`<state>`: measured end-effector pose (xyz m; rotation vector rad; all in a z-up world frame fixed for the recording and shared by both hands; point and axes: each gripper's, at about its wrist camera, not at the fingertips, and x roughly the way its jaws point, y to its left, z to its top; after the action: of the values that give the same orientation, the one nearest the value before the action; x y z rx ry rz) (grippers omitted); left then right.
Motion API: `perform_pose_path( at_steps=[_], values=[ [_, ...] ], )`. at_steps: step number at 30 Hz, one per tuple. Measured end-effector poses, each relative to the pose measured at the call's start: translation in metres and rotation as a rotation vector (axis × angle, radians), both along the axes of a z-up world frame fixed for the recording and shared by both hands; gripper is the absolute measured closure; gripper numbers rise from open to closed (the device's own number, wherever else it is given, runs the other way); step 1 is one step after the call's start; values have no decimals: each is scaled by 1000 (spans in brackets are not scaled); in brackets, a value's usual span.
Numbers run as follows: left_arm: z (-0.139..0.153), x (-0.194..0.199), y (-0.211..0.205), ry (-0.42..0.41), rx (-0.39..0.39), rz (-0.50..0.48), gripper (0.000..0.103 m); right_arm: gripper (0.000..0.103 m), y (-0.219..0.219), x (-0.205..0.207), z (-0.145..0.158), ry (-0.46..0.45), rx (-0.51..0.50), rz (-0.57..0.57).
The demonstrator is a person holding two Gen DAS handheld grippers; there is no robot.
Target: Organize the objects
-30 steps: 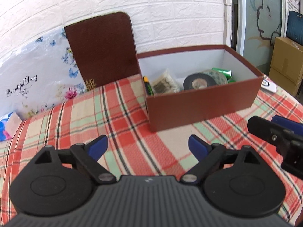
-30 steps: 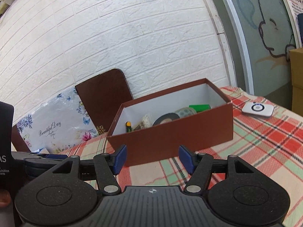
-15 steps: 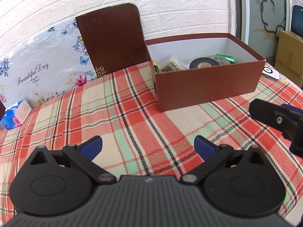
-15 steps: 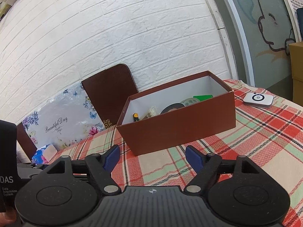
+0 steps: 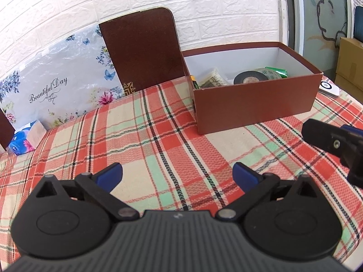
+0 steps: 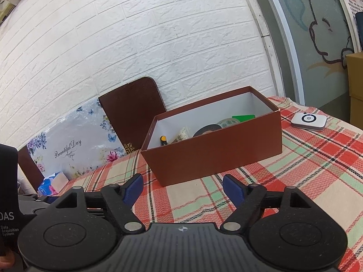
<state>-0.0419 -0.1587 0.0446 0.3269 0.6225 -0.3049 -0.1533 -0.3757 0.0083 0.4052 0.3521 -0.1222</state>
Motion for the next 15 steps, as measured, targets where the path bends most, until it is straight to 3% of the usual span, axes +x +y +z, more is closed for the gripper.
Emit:
perform_pose_path(
  at_steps=[15],
  values=[
    [-6, -2, 3, 18, 9, 4, 0, 23, 2, 0, -3, 4, -12, -5]
  ],
)
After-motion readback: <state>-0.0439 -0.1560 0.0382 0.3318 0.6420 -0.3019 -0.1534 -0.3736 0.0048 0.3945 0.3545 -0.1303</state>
